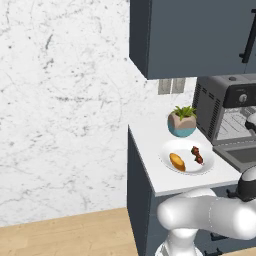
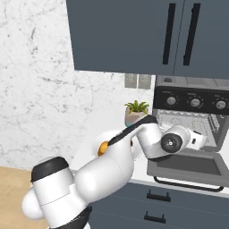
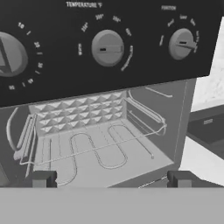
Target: Pick up the kebab skewer and baguette bread, and place them inside the toaster oven. Close the toaster oven door and start by setting the timer.
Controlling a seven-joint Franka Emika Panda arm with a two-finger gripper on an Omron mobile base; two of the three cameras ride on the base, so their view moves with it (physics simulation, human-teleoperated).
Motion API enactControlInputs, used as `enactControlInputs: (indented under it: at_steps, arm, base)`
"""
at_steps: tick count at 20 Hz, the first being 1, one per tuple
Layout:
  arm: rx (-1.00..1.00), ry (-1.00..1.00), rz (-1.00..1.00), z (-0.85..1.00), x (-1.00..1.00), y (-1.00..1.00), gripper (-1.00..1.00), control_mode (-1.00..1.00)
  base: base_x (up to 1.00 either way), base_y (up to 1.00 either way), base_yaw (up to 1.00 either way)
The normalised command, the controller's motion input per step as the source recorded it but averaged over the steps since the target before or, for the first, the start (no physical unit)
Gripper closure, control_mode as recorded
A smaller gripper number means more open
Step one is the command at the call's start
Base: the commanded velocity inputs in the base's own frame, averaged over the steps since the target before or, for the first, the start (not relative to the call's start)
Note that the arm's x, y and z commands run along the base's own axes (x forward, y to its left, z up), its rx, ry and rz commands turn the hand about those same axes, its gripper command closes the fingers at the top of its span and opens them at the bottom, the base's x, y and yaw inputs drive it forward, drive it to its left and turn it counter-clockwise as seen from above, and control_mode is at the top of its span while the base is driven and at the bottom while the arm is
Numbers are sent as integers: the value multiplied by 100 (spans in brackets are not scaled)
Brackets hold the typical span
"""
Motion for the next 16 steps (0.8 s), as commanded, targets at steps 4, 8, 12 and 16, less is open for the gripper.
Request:
enactControlInputs:
  at_steps: [4, 8, 12, 16]
  arm:
    - [-4, -2, -3, 0, 21, 4, -100, -100]
    - [0, 0, 0, 0, 1, -2, -100, -100]
    - [0, -2, 14, 0, 17, -4, -100, -100]
    - [0, 0, 29, 0, 28, 0, -100, -100]
  base:
    - [0, 0, 0]
    - [0, 0, 0]
    - [0, 0, 0]
    - [0, 0, 0]
